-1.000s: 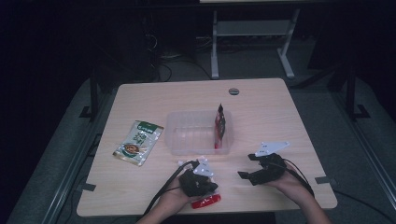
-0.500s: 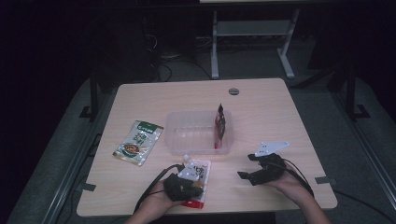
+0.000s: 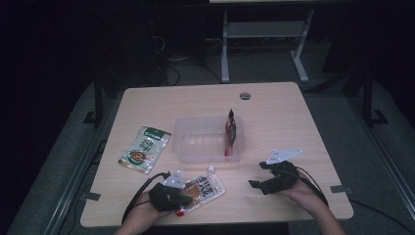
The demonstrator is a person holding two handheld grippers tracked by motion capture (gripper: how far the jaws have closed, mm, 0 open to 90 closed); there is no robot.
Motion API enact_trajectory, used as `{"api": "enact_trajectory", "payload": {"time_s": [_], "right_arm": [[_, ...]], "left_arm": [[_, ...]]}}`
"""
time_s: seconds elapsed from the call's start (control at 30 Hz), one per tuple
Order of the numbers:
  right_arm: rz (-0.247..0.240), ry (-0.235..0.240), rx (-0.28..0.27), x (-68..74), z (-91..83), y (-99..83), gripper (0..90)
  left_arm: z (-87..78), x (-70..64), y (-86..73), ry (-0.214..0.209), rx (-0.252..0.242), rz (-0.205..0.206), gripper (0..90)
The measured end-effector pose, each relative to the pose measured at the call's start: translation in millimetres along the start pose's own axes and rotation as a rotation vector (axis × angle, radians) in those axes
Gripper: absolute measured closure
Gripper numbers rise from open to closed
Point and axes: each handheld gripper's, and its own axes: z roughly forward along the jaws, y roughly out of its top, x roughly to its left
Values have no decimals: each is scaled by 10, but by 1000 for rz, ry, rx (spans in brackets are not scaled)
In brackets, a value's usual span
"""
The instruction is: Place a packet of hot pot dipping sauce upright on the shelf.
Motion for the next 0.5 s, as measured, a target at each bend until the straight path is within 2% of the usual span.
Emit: {"api": "enact_trajectory", "payload": {"time_s": [0.23, 0.27, 0.37, 0.5], "right_arm": [[9, 0, 2, -2, -1, -6, 196], [9, -1, 3, -2, 0, -7, 196], [1, -1, 2, -4, 4, -7, 195], [-1, 0, 3, 0, 7, -3, 195]], "left_arm": [[-83, 119, -62, 28, -1, -9, 898], [-77, 114, -82, 23, -16, -22, 898], [-60, 99, -99, 11, -31, -20, 898], [-151, 111, -97, 34, -78, -24, 898]]}}
